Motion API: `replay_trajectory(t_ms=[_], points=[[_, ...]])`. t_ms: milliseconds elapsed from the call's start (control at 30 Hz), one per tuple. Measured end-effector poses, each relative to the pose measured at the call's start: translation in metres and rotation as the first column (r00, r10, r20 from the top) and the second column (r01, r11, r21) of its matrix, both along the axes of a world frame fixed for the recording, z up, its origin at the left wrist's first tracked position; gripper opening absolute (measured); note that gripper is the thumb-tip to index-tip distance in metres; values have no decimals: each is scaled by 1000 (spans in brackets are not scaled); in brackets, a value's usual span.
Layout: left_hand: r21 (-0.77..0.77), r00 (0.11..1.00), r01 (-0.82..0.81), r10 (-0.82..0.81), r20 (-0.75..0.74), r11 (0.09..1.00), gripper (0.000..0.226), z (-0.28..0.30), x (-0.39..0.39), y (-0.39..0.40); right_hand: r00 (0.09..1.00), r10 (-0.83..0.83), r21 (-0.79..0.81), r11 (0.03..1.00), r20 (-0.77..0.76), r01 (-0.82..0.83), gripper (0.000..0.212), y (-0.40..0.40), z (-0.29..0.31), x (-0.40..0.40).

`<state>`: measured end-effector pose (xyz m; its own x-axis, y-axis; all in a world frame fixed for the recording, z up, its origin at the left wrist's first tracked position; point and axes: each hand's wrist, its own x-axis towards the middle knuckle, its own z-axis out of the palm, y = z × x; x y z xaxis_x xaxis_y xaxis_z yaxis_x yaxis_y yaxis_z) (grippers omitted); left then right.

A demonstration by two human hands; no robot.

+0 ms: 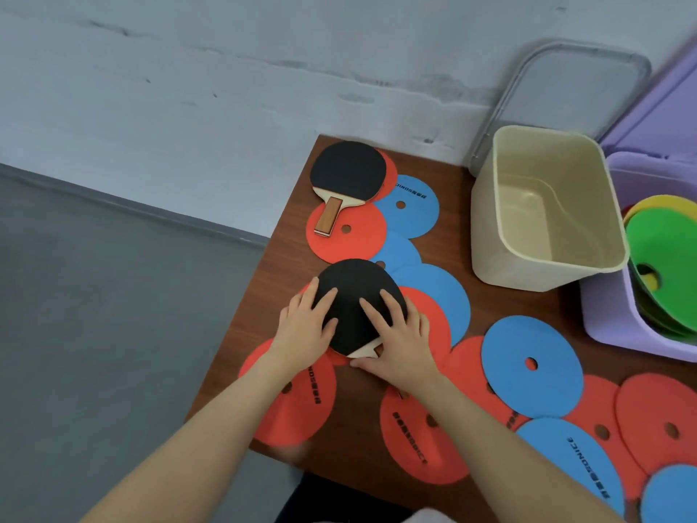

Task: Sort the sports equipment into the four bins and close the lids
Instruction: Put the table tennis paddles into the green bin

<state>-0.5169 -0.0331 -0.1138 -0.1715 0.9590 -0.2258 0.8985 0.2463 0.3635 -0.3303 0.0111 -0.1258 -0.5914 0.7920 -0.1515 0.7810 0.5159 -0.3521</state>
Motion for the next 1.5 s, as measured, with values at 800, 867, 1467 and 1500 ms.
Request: replay_trajectory(t_ms=[800,867,1467,1500], points=[[31,997,-24,26,-67,999,61,23,-47,193,860,-490,138,850,-143,508,70,139,42,-30],[-50,994,-25,20,-105,998,74,14,-55,211,840,-526,119,833,-130,540,70,149,38,-35],[153,990,47,-25,-141,987,90,-10,-74,170,786,-604,-14,794,-133,607,71,129,24,-30],[140,990,49,-29,-138,989,91,-12,-73,156,796,-590,-5,804,-137,595,71,121,24,-30]])
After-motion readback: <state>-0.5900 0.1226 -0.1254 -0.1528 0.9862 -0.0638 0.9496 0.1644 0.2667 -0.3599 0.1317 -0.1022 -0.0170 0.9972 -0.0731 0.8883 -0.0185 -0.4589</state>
